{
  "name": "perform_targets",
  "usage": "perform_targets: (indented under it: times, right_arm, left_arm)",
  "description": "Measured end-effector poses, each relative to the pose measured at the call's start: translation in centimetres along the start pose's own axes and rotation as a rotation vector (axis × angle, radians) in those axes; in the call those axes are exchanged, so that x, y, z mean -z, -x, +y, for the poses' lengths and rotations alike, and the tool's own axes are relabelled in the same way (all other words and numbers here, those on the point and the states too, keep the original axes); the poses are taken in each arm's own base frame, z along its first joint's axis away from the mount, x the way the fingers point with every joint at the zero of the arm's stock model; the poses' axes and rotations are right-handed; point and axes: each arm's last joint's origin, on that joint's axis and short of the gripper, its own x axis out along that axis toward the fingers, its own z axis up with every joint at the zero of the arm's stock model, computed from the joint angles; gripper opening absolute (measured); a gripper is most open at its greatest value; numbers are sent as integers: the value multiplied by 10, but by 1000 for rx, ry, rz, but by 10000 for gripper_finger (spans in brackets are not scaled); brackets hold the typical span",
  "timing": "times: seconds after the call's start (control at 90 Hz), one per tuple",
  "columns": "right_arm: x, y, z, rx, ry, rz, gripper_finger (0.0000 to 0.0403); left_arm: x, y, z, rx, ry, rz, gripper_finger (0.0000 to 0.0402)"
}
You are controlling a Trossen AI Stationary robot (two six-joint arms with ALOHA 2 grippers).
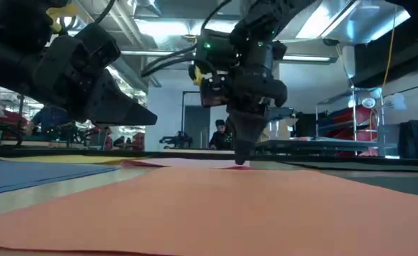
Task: Organize paper
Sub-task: Stack the pink paper on top of the stacked pink papers
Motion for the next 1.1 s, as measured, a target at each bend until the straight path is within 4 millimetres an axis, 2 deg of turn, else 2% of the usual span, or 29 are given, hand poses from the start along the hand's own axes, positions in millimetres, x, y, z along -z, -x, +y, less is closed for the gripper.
perform_targets:
  times: [0.422, 0.867, 0.967, 1.1]
  right_arm:
    - [3, -2, -9, 96, -42, 0, 0]
    - [4, -1, -5, 54, -58, 24, 0]
    - [5, 7, 4, 59, -48, 41, 0]
    - [11, 29, 22, 94, -37, 63, 0]
  left_arm:
    - [0, 0, 0, -1, 0, 0, 0]
    - [0, 0, 0, -1, -1, 1, 0]
    - [0, 0, 0, -2, -10, 1, 0]
    - [0, 0, 0, -2, -10, 3, 0]
